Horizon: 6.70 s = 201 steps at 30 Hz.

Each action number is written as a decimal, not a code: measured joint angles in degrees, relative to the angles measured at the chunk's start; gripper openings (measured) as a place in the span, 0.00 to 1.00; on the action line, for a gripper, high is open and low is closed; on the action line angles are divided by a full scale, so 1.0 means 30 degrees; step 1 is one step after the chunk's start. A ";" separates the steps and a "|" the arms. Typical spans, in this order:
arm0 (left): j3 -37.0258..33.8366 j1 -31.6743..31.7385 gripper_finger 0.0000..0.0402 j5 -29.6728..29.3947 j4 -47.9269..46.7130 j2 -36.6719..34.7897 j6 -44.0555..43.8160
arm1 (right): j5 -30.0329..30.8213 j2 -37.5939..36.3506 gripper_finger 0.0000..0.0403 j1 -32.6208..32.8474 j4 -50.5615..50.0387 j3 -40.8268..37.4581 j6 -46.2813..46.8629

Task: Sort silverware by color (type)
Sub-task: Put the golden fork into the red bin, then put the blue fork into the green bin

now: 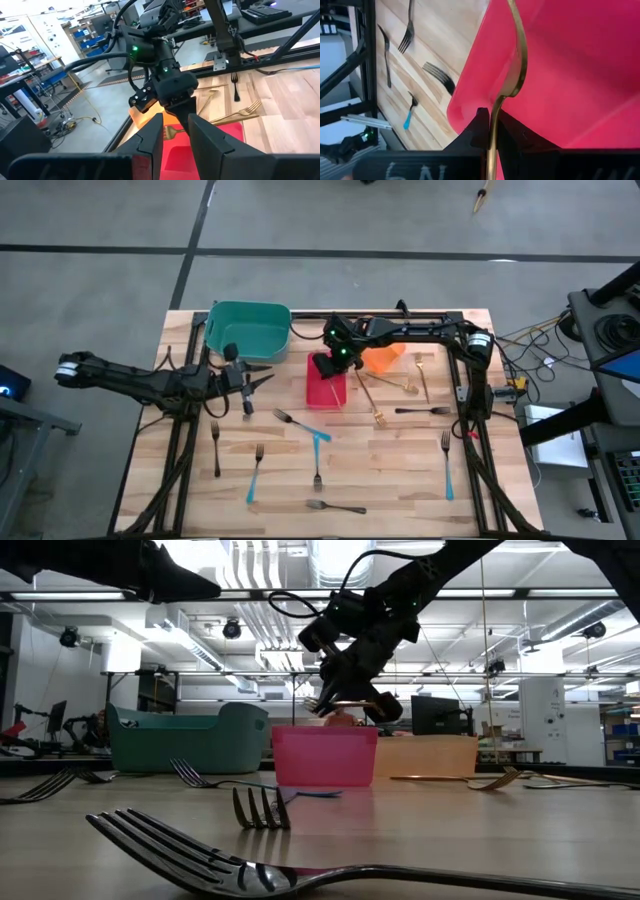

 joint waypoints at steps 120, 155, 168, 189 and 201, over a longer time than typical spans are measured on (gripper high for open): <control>-0.0029 0.0000 0.18 -0.0087 0.2241 0.0357 0.0495 | 0.2255 -0.1343 0.36 0.0437 0.0225 0.0036 0.0739; 0.0807 -0.0022 0.18 0.1929 -0.7662 0.1742 -1.8507 | 0.4944 -0.2962 0.26 0.4958 0.4964 -0.0244 -1.9065; 0.1479 -0.1633 0.18 0.5093 -0.9851 0.1742 -2.2772 | 0.2847 -0.3606 0.18 0.4983 0.7277 -0.2760 -1.9944; 0.2096 -0.5566 0.18 0.8198 -1.3117 0.3579 -3.4259 | 0.4509 -0.8248 0.17 0.4654 0.7338 -0.4262 -2.2918; 0.7024 -0.9359 0.18 0.8491 -1.4472 0.9688 -3.8770 | 0.4498 -0.8327 0.16 0.4383 0.7145 -0.5199 -2.4374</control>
